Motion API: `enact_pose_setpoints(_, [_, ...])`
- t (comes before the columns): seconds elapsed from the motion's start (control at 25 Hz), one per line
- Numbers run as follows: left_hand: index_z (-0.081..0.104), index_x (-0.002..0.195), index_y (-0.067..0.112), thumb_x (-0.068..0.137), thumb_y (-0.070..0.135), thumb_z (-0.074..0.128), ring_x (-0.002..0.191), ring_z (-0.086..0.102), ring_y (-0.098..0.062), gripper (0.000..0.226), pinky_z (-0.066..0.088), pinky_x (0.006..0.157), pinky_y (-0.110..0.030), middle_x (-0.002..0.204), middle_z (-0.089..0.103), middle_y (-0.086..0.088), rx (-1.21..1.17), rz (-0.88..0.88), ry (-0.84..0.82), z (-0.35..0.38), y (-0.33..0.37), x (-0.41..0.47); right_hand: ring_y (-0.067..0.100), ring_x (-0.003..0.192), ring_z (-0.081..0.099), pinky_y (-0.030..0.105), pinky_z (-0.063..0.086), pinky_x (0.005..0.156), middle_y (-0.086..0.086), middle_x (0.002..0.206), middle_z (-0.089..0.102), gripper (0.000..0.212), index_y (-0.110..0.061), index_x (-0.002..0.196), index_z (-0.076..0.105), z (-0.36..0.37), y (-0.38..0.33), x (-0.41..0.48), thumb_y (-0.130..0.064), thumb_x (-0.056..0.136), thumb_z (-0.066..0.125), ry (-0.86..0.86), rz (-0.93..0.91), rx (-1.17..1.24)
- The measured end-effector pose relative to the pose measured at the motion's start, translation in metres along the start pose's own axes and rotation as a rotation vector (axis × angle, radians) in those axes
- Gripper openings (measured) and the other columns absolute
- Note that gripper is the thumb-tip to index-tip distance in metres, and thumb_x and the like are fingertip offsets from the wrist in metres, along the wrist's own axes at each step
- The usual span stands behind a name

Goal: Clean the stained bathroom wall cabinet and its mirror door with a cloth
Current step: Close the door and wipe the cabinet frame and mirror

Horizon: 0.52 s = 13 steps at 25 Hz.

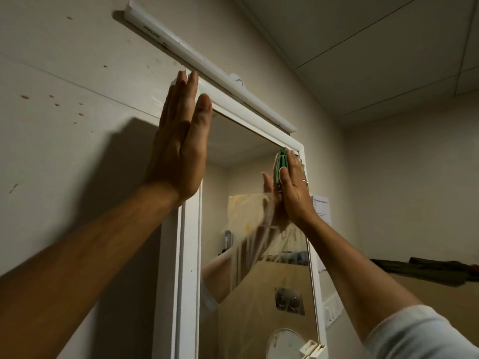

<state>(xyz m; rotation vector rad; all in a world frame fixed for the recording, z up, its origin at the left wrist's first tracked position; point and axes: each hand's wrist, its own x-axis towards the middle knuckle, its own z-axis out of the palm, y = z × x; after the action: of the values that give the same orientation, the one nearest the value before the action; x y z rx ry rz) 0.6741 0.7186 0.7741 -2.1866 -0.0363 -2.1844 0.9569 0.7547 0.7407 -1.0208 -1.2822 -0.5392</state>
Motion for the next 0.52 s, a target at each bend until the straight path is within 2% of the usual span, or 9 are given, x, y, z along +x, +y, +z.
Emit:
enact_pose_setpoints(0.08, [0.011, 0.164, 0.032, 0.100, 0.062, 0.016, 0.155, 0.001, 0.000, 0.071, 0.010, 0.129, -0.043, 0.171, 0.004, 0.015, -0.020, 0.001, -0.010, 0.000, -0.001, -0.001, 0.010, 0.157, 0.005, 0.054, 0.010, 0.128, -0.014, 0.171, 0.004, 0.075, -0.036, 0.163, 0.008, 0.000, 0.010, -0.016, -0.069, 0.097, 0.020, -0.034, 0.026, 0.034])
enact_pose_setpoints(0.16, [0.011, 0.164, 0.032, 0.100, 0.060, 0.015, 0.155, -0.001, 0.000, 0.070, 0.008, 0.129, -0.043, 0.171, 0.003, 0.015, -0.025, 0.007, -0.023, -0.001, -0.001, -0.002, 0.008, 0.157, 0.003, 0.054, 0.009, 0.128, -0.016, 0.170, 0.000, 0.076, -0.037, 0.163, 0.004, 0.001, 0.020, -0.043, -0.069, 0.096, 0.022, -0.061, 0.066, 0.076])
enact_pose_setpoints(0.24, [0.011, 0.164, 0.031, 0.100, 0.060, 0.015, 0.155, -0.002, -0.001, 0.070, 0.006, 0.129, -0.042, 0.171, 0.002, 0.013, -0.021, 0.011, -0.026, -0.001, 0.000, -0.002, 0.007, 0.156, -0.002, 0.055, 0.006, 0.128, -0.017, 0.170, -0.005, 0.086, -0.037, 0.162, -0.002, 0.004, 0.014, -0.061, -0.080, 0.091, 0.019, -0.065, 0.140, 0.108])
enact_pose_setpoints(0.32, [0.012, 0.164, 0.030, 0.099, 0.061, 0.015, 0.156, -0.002, -0.002, 0.072, 0.005, 0.129, -0.040, 0.171, 0.003, 0.012, -0.024, 0.001, -0.023, 0.000, 0.002, -0.001, 0.007, 0.156, -0.007, 0.056, 0.003, 0.127, -0.021, 0.168, -0.011, 0.096, -0.045, 0.157, -0.006, 0.013, -0.019, -0.070, -0.096, 0.078, 0.015, -0.065, 0.172, 0.141])
enact_pose_setpoints(0.4, [0.013, 0.164, 0.029, 0.098, 0.062, 0.015, 0.156, -0.002, -0.003, 0.074, 0.005, 0.129, -0.039, 0.172, 0.003, 0.011, -0.036, -0.014, -0.023, -0.004, 0.005, -0.002, 0.005, 0.156, -0.010, 0.055, 0.002, 0.127, -0.025, 0.166, -0.012, 0.090, -0.051, 0.153, -0.006, 0.029, -0.073, -0.083, -0.097, 0.077, 0.012, -0.063, 0.074, 0.144])
enact_pose_setpoints(0.52, [0.012, 0.164, 0.024, 0.103, 0.053, 0.016, 0.157, -0.002, -0.005, 0.068, 0.004, 0.129, -0.040, 0.172, 0.002, 0.008, -0.088, -0.023, -0.063, -0.008, 0.008, -0.001, 0.007, 0.155, -0.018, 0.054, -0.005, 0.126, -0.015, 0.170, -0.013, 0.090, -0.034, 0.162, -0.001, 0.049, -0.144, -0.118, -0.084, 0.088, 0.000, -0.090, -0.179, 0.011])
